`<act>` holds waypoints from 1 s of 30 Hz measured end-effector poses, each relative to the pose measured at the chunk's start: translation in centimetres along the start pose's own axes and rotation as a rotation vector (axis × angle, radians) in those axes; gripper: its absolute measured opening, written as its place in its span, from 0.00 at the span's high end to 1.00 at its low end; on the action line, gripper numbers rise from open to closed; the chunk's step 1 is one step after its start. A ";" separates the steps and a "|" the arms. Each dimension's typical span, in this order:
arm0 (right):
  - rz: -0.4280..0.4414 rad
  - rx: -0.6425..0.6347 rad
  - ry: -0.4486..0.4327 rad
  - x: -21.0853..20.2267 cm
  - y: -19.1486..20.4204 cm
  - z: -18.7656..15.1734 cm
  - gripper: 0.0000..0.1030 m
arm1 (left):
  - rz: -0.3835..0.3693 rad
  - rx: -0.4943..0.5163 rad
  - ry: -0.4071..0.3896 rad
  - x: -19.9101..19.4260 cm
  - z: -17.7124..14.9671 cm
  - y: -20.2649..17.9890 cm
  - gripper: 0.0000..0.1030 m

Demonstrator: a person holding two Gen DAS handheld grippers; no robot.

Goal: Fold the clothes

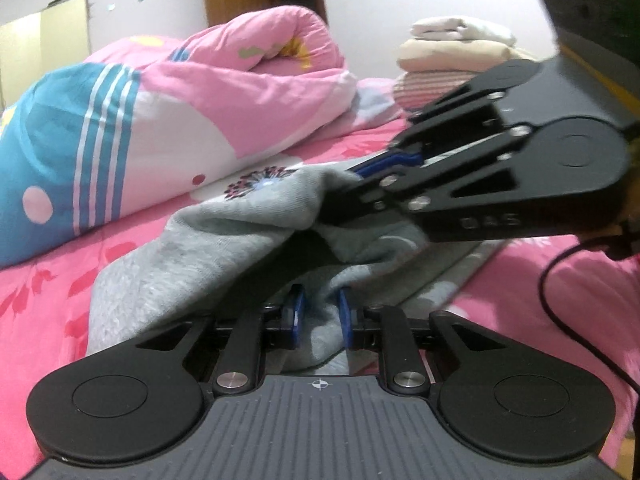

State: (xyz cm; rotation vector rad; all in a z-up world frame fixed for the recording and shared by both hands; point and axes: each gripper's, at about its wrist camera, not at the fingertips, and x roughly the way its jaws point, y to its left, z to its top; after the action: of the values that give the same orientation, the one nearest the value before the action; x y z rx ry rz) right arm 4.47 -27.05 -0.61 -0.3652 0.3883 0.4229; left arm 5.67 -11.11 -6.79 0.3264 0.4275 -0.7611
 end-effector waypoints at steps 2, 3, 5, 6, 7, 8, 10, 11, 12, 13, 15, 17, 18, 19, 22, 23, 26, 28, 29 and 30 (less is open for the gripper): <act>0.011 0.013 -0.008 -0.2 -0.2 0.0 0.92 | 0.013 -0.029 0.027 0.6 0.2 0.2 0.80; 0.018 0.022 -0.011 -0.3 -0.3 0.0 0.92 | 0.019 -0.044 0.040 0.9 0.3 0.3 0.79; 0.042 0.040 -0.008 -0.3 -0.5 -0.2 0.92 | 0.024 -0.082 0.054 1.5 0.5 0.7 0.79; 0.054 0.045 -0.006 -0.3 -0.6 -0.4 0.92 | 0.024 -0.100 0.056 1.6 0.6 0.8 0.79; 0.065 0.051 -0.003 -0.2 -0.7 -0.5 0.92 | 0.024 -0.116 0.057 1.6 0.6 1.0 0.78; 0.072 0.054 0.002 -0.2 -0.8 -0.6 0.92 | 0.023 -0.127 0.054 1.6 0.5 1.1 0.78; 0.097 0.057 0.020 0.1 -0.8 -0.8 0.92 | 0.025 -0.146 0.047 1.4 0.4 1.3 0.76; 0.115 0.058 0.034 0.2 -0.8 -0.9 0.92 | 0.028 -0.154 0.044 1.3 0.3 1.4 0.74; 0.127 0.042 0.048 0.4 -0.6 -1.2 0.92 | 0.032 -0.162 0.041 1.2 0.3 1.5 0.74; 0.129 0.019 0.052 0.4 -0.3 -1.4 0.91 | 0.038 -0.173 0.038 1.1 0.2 1.6 0.73; 0.132 -0.003 0.056 0.5 0.0 -1.7 0.91 | 0.053 -0.193 0.030 0.9 0.1 1.8 0.73; 0.136 0.016 0.054 0.6 -0.1 -1.8 0.91 | 0.062 -0.201 0.013 0.6 0.1 1.8 0.73; 0.143 0.042 0.053 0.6 -0.5 -1.9 0.91 | 0.069 -0.202 0.002 0.4 0.1 1.7 0.73; 0.144 0.056 0.052 0.6 -0.6 -1.9 0.91 | 0.072 -0.200 -0.008 0.0 0.0 1.7 0.73; 0.159 0.107 0.048 0.8 -1.3 -2.0 0.92 | 0.065 -0.178 -0.048 -1.3 -0.4 1.4 0.73; 0.162 0.122 0.046 0.8 -1.5 -2.0 0.92 | 0.058 -0.167 -0.064 -1.6 -0.6 1.3 0.73; 0.167 0.148 0.041 0.7 -1.9 -1.9 0.92 | 0.030 -0.137 -0.102 -1.8 -0.4 0.9 0.73; 0.165 0.152 0.040 0.7 -1.9 -1.8 0.92 | 0.022 -0.119 -0.103 -1.3 -0.1 0.5 0.73; 0.165 0.156 0.038 0.7 -2.0 -1.7 0.92 | 0.019 -0.111 -0.098 -1.0 0.1 0.3 0.73; 0.165 0.160 0.037 0.6 -2.1 -1.6 0.91 | 0.017 -0.103 -0.092 -0.6 0.2 0.1 0.73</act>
State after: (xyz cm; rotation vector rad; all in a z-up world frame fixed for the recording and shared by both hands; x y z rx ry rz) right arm 5.52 -29.27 -1.73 -0.1857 0.4867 0.5429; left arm 5.41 -10.78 -6.31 0.1973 0.3751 -0.7316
